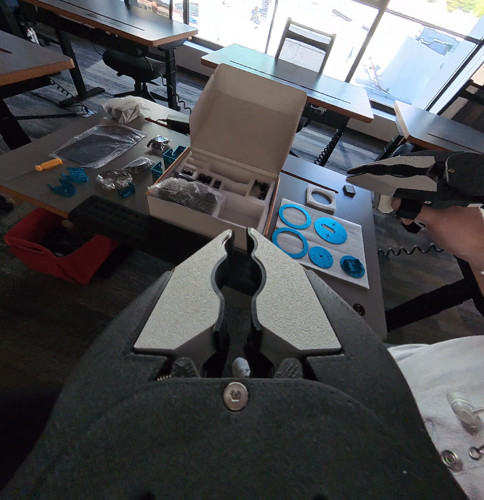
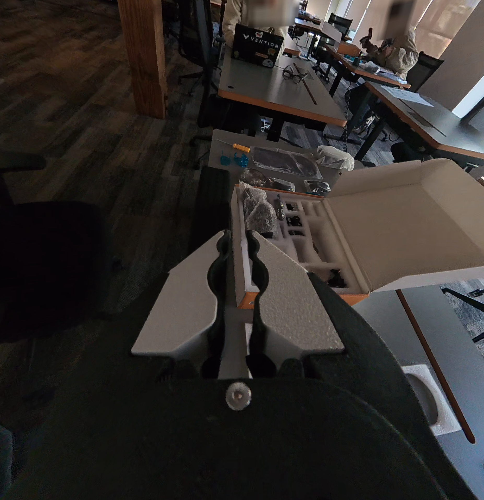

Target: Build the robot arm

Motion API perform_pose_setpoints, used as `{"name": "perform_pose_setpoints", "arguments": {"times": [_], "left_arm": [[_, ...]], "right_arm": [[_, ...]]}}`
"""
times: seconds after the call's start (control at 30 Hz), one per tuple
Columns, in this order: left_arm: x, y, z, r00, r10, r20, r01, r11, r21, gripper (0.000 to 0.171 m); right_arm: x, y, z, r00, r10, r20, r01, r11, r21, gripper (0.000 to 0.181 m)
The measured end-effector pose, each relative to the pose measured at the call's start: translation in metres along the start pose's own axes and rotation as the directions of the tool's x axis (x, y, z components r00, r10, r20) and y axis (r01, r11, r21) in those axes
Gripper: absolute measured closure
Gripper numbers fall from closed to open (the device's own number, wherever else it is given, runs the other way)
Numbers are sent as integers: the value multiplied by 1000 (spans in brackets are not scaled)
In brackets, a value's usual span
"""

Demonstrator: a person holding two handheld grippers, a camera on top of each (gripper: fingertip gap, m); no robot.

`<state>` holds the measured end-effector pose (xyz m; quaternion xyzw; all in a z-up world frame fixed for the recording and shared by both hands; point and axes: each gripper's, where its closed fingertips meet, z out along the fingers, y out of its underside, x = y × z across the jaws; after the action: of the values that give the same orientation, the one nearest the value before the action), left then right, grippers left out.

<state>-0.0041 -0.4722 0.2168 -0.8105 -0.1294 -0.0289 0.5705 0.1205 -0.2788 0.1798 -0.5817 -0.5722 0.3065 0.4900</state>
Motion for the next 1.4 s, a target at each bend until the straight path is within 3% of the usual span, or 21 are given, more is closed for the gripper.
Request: {"name": "perform_pose_setpoints", "arguments": {"times": [0.2, 0.4, 0.47, 0.57, 0.77, 0.93, 1.1, 1.2, 1.3, 1.4], "left_arm": [[-58, -23, 48, 998, 68, 5, -68, 997, -22, 166], [-145, -66, 94, 992, 58, 108, -61, 998, 31, 169], [-166, -82, 108, 990, 60, 124, -67, 996, 58, 171], [-186, -103, 134, 991, 73, 108, -75, 997, 9, 171], [-205, -153, 204, 974, 227, -18, -228, 972, -57, 171], [-212, -172, 273, 947, 239, -215, -254, 966, -47, 171], [-235, -167, 327, 865, 256, -432, -300, 953, -34, 171], [-253, -154, 345, 778, 279, -563, -364, 931, -42, 171], [-277, -152, 359, 726, 346, -595, -438, 899, -11, 171], [-284, -146, 361, 684, 311, -660, -438, 899, -30, 168]], "right_arm": [[19, 2, 51, 1000, -7, -18, 6, 999, -50, 170], [47, 11, 106, 1000, 3, -6, -4, 994, -111, 169], [57, 12, 123, 1000, 5, 2, -5, 994, -111, 169], [79, 12, 137, 998, 50, -47, -55, 991, -121, 168], [105, 37, 146, 962, 191, -195, -220, 966, -137, 162], [107, 43, 157, 914, 263, -310, -319, 937, -144, 162], [101, 34, 199, 878, 277, -391, -351, 927, -131, 153], [92, 50, 239, 847, 316, -429, -402, 907, -127, 149], [69, 75, 287, 862, 348, -368, -447, 864, -231, 137], [57, 102, 315, 906, 283, -314, -392, 839, -377, 129]]}}
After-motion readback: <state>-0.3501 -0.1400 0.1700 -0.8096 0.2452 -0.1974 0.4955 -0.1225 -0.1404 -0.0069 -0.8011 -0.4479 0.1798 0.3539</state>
